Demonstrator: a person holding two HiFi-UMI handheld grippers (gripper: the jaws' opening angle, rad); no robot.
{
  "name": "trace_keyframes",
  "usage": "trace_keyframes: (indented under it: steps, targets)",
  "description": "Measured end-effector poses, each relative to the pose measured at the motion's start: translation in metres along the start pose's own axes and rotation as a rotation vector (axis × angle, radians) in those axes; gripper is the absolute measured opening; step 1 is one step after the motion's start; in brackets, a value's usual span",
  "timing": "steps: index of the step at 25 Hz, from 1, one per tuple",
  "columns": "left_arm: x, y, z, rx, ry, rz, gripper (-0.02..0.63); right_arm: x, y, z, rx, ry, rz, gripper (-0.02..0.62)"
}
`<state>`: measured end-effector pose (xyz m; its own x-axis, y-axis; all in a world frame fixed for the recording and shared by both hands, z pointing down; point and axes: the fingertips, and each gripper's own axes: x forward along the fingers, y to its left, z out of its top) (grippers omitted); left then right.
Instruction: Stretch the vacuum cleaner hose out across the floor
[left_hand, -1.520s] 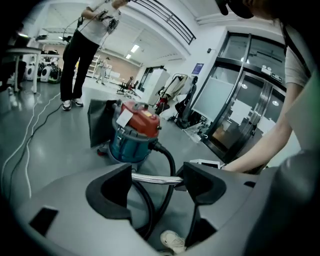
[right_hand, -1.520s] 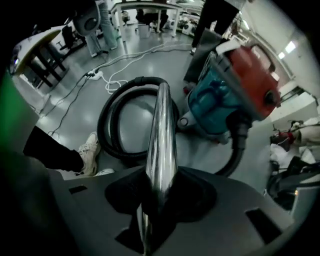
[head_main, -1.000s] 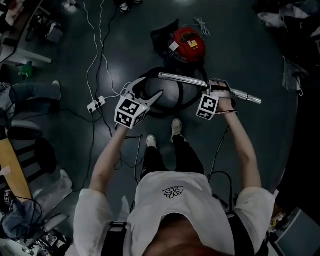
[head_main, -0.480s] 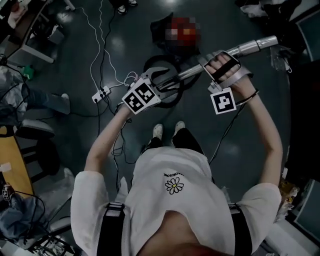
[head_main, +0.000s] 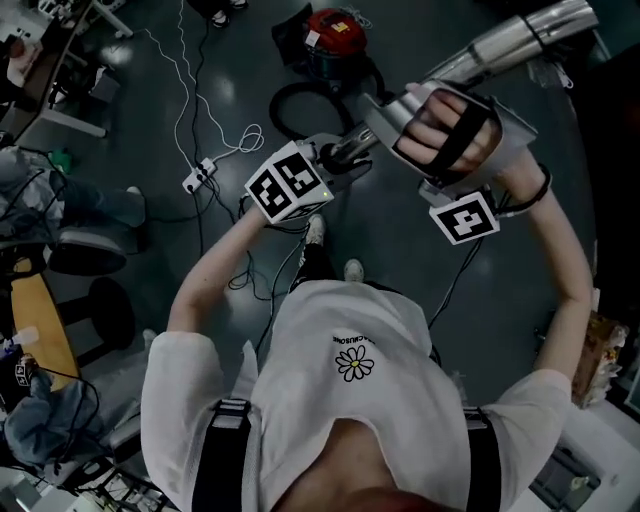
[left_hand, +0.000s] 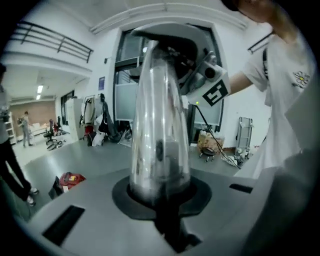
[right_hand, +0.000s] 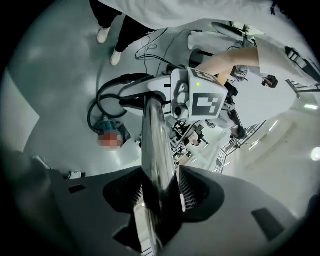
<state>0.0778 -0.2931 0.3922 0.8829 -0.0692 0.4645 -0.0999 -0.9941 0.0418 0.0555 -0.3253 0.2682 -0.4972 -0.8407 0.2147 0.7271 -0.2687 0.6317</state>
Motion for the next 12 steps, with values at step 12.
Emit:
trace_keyframes:
  steps: [12]
  targets:
    - [0.014,-0.053,0.026,0.032,0.052,0.063,0.052,-0.081,-0.001,-0.024,0.041,0.001,-0.086,0.195]
